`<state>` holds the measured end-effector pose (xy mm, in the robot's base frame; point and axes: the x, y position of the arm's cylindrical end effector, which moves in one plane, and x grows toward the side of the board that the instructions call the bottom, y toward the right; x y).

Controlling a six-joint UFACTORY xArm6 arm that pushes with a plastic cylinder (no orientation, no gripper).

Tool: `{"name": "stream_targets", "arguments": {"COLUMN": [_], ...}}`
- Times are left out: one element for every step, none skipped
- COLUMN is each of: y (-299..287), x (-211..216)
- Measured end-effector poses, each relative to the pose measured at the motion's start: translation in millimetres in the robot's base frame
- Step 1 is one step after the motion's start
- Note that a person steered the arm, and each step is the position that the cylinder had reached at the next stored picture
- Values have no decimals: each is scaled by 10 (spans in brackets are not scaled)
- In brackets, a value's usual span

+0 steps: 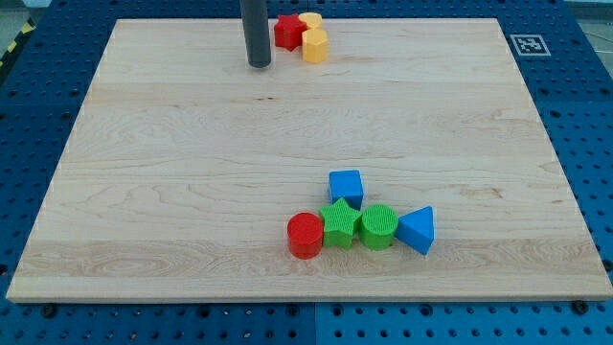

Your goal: Move the arm to the center of the board

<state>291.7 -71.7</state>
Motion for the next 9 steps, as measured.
{"name": "stream_targets", "arguments": {"y": [19, 150, 310, 592, 700, 754, 953, 1008, 1008], "x": [79, 222, 224, 314, 319, 335, 575, 793, 1096]}}
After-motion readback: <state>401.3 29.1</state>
